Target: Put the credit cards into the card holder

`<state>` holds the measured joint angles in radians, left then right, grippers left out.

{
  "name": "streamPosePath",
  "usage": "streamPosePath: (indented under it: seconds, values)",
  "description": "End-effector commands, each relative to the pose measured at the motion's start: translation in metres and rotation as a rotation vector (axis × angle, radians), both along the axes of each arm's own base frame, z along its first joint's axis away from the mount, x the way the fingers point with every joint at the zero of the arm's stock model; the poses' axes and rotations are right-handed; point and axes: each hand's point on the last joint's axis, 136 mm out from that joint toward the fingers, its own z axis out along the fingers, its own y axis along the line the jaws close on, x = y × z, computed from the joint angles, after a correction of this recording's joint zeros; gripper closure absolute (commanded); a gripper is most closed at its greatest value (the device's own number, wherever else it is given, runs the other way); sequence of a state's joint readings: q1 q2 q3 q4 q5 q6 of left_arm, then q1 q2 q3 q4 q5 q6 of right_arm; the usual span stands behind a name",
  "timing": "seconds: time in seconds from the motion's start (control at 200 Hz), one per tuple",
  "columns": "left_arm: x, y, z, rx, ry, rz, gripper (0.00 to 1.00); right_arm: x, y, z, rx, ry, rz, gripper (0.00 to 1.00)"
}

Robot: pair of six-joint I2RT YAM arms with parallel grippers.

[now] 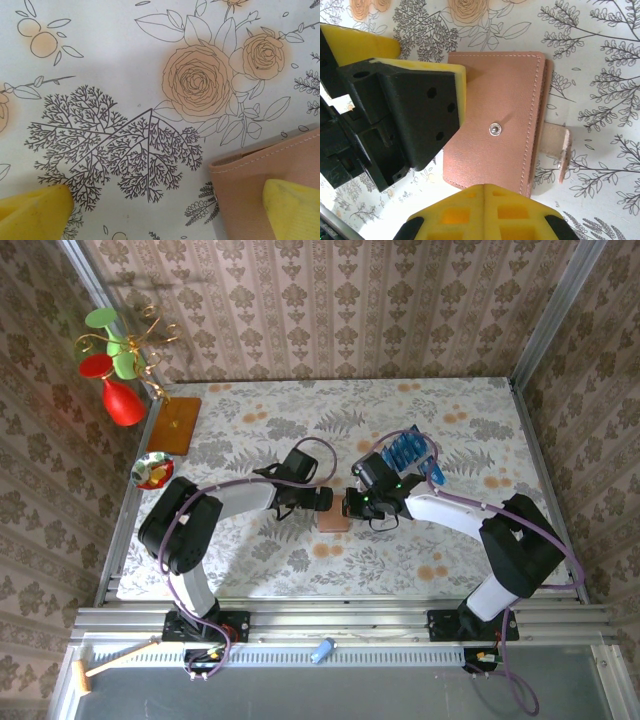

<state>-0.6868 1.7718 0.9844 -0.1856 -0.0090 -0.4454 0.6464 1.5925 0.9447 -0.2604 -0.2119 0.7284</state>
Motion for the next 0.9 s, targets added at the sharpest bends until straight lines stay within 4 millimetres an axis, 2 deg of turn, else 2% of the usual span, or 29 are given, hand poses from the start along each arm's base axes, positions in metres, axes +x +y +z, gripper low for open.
streamPosePath:
  seconds: [0.0,0.15,0.305,0.5,0.695,0.895]
  values:
    - [-0.016,0.027,-0.025,0.094,0.065,0.042,0.0,0.003,-0.012,0.003,-0.056,-0.016,-0.015,0.93]
    - [-0.017,0.03,-0.028,0.1,0.065,0.051,0.0,0.012,-0.033,0.014,-0.111,-0.046,-0.075,0.75]
    - [-0.019,0.032,-0.03,0.102,0.063,0.06,0.0,0.018,-0.051,0.017,-0.186,-0.059,-0.1,0.65]
    - [-0.019,0.035,-0.032,0.106,0.061,0.068,0.0,0.024,-0.044,0.015,-0.202,-0.04,-0.06,0.64]
    - [-0.019,0.035,-0.033,0.104,0.063,0.07,0.0,0.028,-0.035,0.001,-0.225,-0.002,-0.024,0.65]
    - [-0.019,0.035,-0.034,0.102,0.064,0.07,0.0,0.03,-0.037,-0.01,-0.255,0.014,-0.018,0.75]
